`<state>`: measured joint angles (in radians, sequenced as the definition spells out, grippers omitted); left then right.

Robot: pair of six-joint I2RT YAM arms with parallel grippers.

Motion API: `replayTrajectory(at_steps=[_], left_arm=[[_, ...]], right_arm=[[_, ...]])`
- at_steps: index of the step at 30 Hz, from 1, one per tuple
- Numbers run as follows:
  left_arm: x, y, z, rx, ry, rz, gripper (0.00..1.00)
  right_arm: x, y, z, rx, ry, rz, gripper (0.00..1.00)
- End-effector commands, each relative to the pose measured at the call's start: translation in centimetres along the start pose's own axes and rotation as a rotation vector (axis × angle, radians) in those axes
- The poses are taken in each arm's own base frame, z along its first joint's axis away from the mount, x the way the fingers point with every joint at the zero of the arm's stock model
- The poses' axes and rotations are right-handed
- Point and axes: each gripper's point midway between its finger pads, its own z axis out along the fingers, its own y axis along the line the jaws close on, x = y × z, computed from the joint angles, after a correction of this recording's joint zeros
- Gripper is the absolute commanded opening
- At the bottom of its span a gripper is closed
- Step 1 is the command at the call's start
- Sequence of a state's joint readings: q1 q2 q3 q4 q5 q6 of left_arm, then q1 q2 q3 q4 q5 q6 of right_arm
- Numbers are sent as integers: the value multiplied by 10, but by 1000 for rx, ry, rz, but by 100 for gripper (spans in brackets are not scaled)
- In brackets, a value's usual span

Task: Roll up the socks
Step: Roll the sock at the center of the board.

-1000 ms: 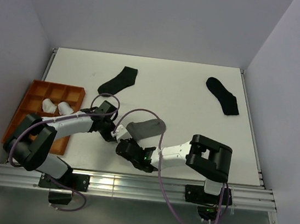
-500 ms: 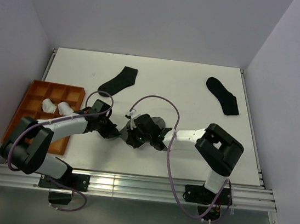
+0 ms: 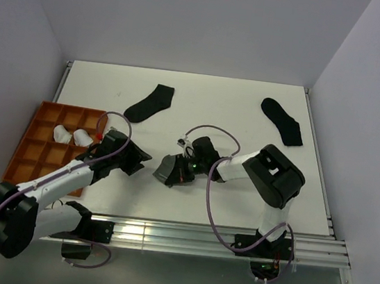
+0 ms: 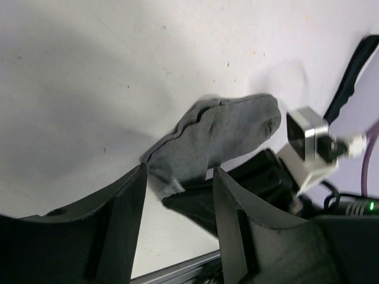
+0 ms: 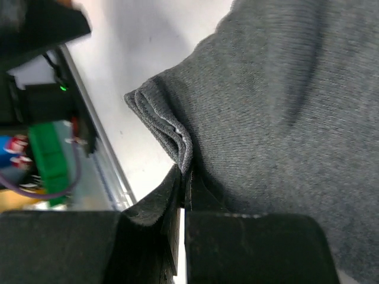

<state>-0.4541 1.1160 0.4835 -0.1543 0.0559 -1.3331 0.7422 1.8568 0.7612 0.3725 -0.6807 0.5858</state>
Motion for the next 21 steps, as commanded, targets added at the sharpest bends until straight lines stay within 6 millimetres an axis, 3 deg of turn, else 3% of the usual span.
replayTrajectory(at_steps=[1,5,9,16,21], left_arm=[[4,-3,-4,63,-26,72,53],[23,5,-3,65,6,124,51],[46,26,6,35,78,140,50],[55,35,19,-6,85,161,42],[56,37,29,-16,88,171,42]], right_arm=[[3,-5,-4,-51,16,138,0],[6,-17,-4,-72,35,243,0],[7,-27,-4,-68,49,313,0],[11,-38,-1,-61,72,387,0],[12,-42,0,-39,89,389,0]])
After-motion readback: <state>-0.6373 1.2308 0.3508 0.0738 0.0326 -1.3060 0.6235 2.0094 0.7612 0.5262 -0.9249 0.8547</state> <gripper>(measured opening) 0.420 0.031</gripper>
